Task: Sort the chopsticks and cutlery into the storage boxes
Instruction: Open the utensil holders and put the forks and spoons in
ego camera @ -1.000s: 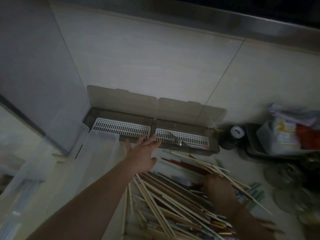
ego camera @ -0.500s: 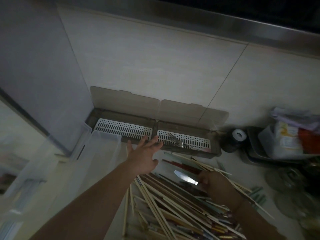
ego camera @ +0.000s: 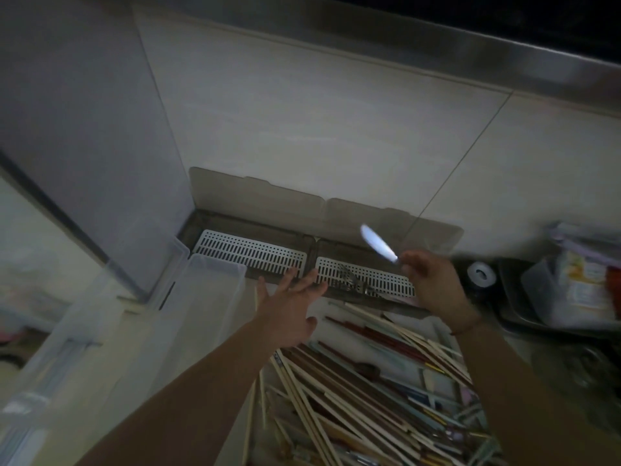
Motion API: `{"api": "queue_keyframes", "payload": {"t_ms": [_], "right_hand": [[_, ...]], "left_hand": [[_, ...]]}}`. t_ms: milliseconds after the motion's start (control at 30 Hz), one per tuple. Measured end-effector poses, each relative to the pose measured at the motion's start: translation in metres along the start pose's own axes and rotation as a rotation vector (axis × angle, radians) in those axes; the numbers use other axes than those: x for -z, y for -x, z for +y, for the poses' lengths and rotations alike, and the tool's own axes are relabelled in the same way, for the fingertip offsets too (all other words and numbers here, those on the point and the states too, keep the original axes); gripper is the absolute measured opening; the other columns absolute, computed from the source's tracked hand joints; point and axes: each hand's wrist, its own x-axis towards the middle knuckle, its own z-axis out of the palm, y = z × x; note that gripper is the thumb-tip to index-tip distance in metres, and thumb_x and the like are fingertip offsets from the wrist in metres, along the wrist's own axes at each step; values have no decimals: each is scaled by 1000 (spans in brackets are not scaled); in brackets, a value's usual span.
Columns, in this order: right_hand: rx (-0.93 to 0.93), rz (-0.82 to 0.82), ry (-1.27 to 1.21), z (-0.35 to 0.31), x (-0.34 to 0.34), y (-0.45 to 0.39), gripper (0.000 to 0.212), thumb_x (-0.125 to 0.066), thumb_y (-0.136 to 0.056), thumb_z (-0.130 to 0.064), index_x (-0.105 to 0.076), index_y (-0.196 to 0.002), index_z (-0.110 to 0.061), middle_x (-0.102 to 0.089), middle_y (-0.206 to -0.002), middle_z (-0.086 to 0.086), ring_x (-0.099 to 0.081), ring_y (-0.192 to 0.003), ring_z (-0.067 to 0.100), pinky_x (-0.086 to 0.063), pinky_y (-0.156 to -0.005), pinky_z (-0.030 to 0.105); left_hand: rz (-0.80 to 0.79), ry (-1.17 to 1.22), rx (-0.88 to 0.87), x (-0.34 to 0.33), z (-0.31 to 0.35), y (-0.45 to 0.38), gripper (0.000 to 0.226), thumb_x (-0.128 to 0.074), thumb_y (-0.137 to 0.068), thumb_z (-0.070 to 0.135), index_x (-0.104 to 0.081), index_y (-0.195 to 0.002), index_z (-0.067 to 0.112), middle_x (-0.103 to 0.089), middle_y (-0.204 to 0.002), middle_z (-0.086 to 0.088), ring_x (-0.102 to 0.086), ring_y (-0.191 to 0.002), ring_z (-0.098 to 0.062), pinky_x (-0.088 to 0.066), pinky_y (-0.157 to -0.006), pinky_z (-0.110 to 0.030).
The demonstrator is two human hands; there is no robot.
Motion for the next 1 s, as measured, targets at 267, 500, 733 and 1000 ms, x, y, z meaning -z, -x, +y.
{"api": "queue_keyframes", "payload": {"t_ms": [267, 500, 733, 1000], "right_hand": [[-90, -282, 356, 21, -36, -30, 29, -49, -89, 9, -69, -104, -4, -69, -109, 14, -63, -95, 25, -43, -77, 19], [-169, -191, 368, 39, -49, -33, 27, -51, -87, 6, -71, -95, -11, -70, -105, 10, -61, -91, 21, -38, -76, 17], [-148, -68, 303, 53, -44, -16, 18, -58, -92, -9, -71, -104, -9, -70, -108, 13, -66, -93, 26, -41, -76, 18], [374, 130, 333, 40, -39, 79, 6, -66, -82, -13, -71, -84, -15, -67, -85, 0, -59, -82, 18, -47, -76, 26]], "left_hand": [[-3, -9, 14, -1, 1, -3, 71, -50, -92, 41, -8, -149, 47, 14, -157, 25, 19, -145, -12, 16, -106, -66], [-10, -23, 6, -1, 1, -3, 71, -50, -92, 41, -8, -149, 47, 13, -157, 24, 19, -145, -12, 15, -106, -66], [-23, -13, 13, 0, 1, -1, 70, -50, -93, 41, -8, -149, 48, 14, -157, 25, 20, -145, -12, 15, -107, -66], [-16, 12, 8, 1, 2, 0, 71, -51, -92, 41, -10, -149, 48, 12, -157, 25, 18, -146, -12, 17, -106, -64]]}}
